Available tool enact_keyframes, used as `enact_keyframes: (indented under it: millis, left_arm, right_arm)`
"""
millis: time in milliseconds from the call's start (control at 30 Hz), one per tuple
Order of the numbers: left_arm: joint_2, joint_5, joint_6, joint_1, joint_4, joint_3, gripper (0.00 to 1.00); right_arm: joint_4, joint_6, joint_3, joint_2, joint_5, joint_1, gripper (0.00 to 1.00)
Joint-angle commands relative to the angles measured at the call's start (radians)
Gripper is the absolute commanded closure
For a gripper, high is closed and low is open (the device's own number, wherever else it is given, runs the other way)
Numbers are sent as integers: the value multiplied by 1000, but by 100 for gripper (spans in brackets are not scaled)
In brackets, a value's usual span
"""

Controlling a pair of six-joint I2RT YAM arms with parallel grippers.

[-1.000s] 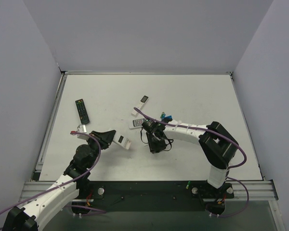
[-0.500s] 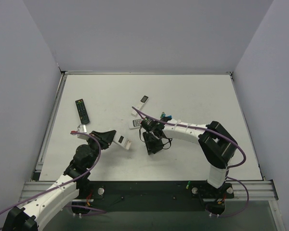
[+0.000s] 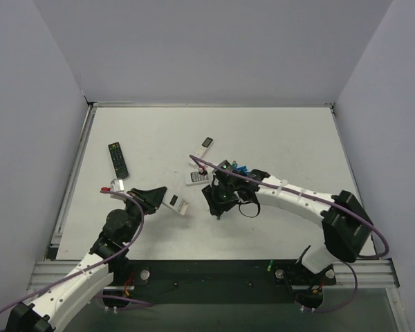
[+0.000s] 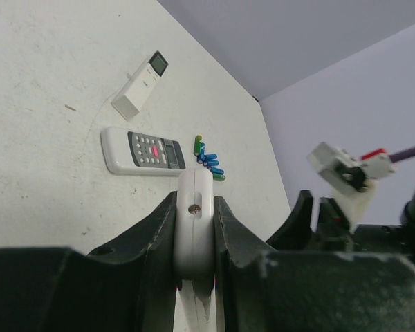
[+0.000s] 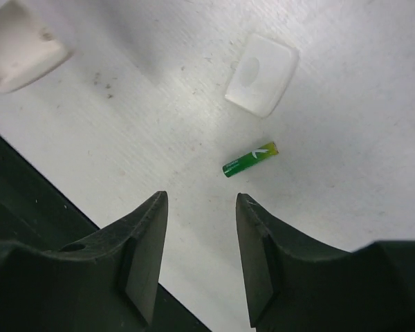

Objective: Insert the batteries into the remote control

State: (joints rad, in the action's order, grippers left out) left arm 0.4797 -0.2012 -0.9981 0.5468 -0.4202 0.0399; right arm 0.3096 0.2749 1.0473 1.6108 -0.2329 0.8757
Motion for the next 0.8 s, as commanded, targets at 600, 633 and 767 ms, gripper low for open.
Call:
enact_keyframes:
  millis: [600,633,767]
  left_arm:
    - [-170,80,42,-4,353,-51,100]
    - [-153,85,42,-4,351,-46,100]
    - [-86,105,55,-4,345,-12,100]
  right_arm:
    - [118,-1154,-47,-65,-122,5,67]
    - [118,-1167,-46,-48,-105,11,67]
    - [120,-1224,-27,-6,-66,39,68]
